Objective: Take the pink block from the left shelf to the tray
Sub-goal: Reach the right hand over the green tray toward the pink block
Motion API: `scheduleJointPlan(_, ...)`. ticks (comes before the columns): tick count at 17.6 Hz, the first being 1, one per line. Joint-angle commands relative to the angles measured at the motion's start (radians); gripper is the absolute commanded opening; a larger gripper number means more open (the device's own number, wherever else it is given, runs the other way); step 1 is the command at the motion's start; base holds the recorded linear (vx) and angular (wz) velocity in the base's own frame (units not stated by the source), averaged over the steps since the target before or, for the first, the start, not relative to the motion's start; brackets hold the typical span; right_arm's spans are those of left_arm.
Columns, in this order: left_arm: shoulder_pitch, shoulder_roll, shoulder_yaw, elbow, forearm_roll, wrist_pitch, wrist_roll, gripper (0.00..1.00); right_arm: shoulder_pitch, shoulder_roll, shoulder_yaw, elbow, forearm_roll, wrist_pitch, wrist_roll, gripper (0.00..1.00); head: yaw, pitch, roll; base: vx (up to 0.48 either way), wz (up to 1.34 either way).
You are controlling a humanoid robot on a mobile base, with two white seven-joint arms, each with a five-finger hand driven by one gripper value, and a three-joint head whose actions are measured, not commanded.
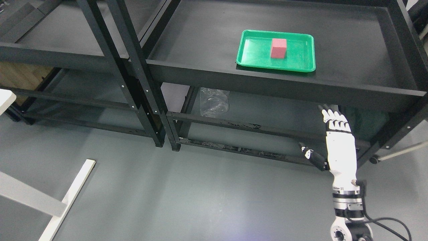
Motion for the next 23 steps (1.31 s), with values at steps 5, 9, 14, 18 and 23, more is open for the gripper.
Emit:
scheduleJointPlan(5, -0.029, 0.017, 0.0, -0.017, 0.0, -0.001, 0.001, 1.0, -0.029, -0.009, -0.005, -0.008, -0.005, -0.03, -0.091, 0.99, 0.0, 0.0, 0.0, 0.234, 0.05)
scheduleJointPlan(9, -0.029, 0.017, 0.0, -0.017, 0.0, -0.001, 0.001, 1.0, -0.032, -0.009, -0.005, -0.008, -0.05, -0.013, -0.069, 0.99, 0.0, 0.0, 0.0, 0.237, 0.0)
scheduleJointPlan(14, -0.029, 0.017, 0.0, -0.017, 0.0, -0.001, 0.001, 1.0, -0.06, -0.009, -0.006, -0.008, -0.051, 0.049, 0.187, 0.99, 0.0, 0.0, 0.0, 0.248, 0.0)
scheduleJointPlan(18, -0.029, 0.017, 0.0, -0.017, 0.0, -0.001, 0.001, 1.0, -0.08, -0.009, -0.005, -0.007, -0.05, 0.089, 0.327, 0.99, 0.0, 0.0, 0.0, 0.251, 0.0)
scheduleJointPlan(23, -0.029, 0.017, 0.0, -0.017, 0.0, -0.001, 0.001, 1.0, -0.087, -0.009, -0.006, -0.002, -0.05, 0.105, 0.456, 0.99, 0.0, 0.0, 0.0, 0.225, -0.07)
